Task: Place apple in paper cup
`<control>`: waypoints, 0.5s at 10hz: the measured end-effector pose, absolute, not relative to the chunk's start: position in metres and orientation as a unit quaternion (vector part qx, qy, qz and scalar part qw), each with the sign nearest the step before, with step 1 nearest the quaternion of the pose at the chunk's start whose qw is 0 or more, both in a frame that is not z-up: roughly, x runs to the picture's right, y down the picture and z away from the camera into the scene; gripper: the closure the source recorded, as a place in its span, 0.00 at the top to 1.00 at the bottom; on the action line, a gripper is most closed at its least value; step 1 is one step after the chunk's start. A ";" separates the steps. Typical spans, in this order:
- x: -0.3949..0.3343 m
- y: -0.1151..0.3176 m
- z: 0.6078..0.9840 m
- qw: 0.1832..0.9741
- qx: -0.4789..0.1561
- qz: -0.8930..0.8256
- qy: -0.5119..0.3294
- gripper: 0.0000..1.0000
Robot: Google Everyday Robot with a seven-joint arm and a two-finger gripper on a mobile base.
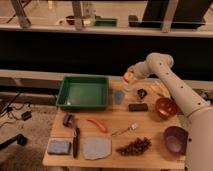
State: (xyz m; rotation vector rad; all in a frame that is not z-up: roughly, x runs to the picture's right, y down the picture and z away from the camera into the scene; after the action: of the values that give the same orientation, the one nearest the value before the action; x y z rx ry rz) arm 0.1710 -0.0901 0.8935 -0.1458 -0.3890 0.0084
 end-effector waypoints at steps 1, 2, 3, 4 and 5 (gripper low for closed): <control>0.170 -0.092 0.895 0.979 -0.069 0.005 -0.191 0.06; 0.171 -0.094 0.897 0.980 -0.065 0.004 -0.188 0.06; 0.172 -0.095 0.899 0.980 -0.063 0.004 -0.186 0.06; 0.172 -0.097 0.901 0.981 -0.060 0.004 -0.184 0.06; 0.174 -0.099 0.902 0.982 -0.057 0.004 -0.180 0.06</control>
State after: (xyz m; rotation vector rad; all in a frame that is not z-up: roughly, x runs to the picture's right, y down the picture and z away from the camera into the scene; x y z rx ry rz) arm 0.1736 -0.0987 0.9024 -0.1147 -0.3627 0.0081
